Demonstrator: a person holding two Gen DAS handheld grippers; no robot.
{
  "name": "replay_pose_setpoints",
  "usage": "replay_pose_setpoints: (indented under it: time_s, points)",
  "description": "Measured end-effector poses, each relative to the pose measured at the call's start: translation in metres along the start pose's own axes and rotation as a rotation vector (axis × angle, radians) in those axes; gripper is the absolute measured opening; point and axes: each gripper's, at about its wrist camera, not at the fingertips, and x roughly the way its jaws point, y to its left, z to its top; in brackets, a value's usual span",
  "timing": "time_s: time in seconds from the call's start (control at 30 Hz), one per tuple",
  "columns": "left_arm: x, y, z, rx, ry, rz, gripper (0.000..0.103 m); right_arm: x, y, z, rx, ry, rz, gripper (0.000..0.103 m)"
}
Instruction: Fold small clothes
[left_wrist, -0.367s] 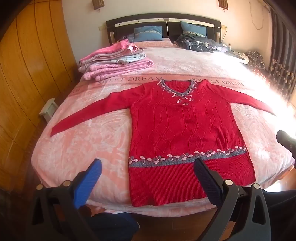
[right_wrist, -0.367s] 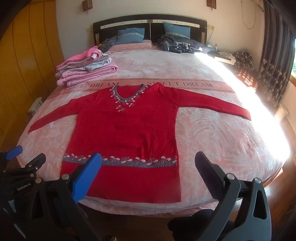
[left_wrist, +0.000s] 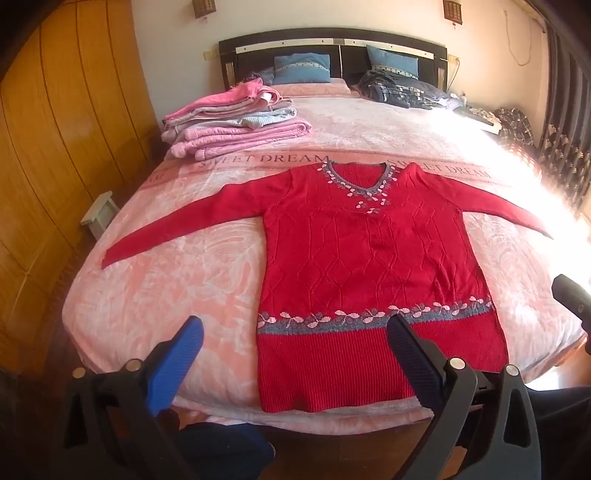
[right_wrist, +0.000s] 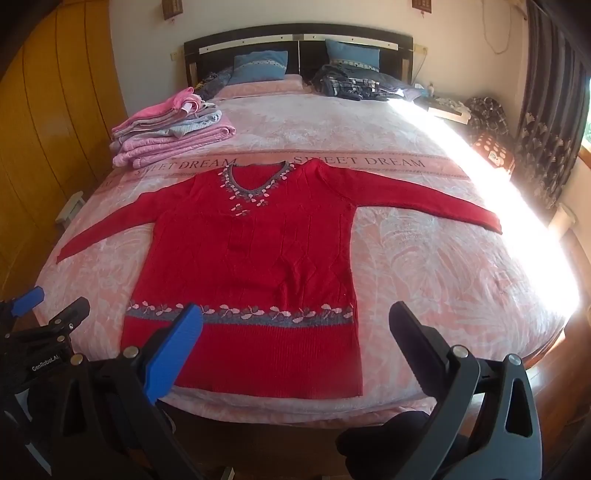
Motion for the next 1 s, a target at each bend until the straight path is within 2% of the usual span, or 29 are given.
replay_pose_setpoints:
  time_s: [0.43, 1.0]
  points:
    - [-0.007, -0.005, 0.010, 0.017, -0.043, -0.010, 0.099, 0.003, -0.004, 0.001, 0.023, 0.014, 0.000, 0.100]
    - [-0.001, -0.005, 0.010, 0.008, -0.012, -0.011, 0.099, 0.001, -0.004, -0.001, 0.020, 0.013, 0.016, 0.100]
